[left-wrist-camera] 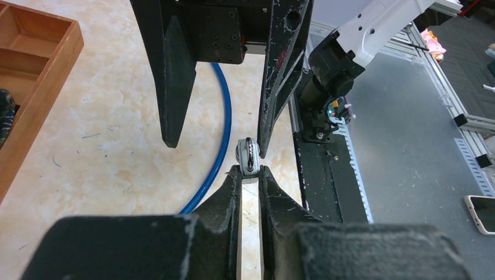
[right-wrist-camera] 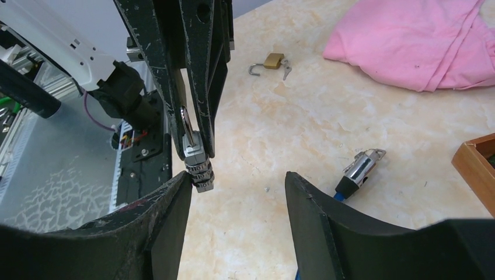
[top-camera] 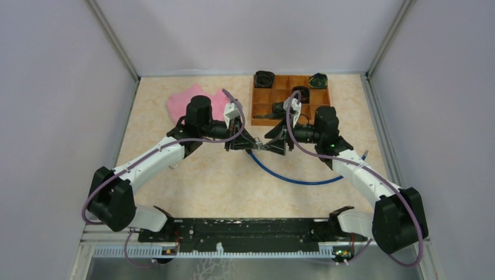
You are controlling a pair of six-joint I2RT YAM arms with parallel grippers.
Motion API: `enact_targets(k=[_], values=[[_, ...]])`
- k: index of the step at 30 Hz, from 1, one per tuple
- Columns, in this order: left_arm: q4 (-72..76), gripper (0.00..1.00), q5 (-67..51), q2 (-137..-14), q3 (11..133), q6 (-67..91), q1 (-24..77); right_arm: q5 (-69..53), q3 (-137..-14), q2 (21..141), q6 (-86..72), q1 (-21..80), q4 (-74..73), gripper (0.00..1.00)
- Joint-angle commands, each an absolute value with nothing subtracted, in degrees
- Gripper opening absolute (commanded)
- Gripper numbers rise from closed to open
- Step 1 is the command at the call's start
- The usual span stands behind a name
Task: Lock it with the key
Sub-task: Lock the lock.
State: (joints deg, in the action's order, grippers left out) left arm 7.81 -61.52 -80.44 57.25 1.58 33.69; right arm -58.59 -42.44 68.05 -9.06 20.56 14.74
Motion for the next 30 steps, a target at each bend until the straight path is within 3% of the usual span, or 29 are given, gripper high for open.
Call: enact_targets(k=[1,16,30], values=[[6.6,0.0,-67.0,-78.3,58.0,1.4,34.2,-55.4,-45.4,68.4,-7.3,18.3,16.8,0.58],[8.4,0.0,-67.0,-78.7,57.3,2.6,34.2,-66.2,-43.5,67.8,-11.6,18.4,23.8,0.58],[12.4,0.0,-70.4,-78.8,56.0,5.3,34.1,-68.6,-43.0,66.8,-14.9,19.9,26.8,0.62]])
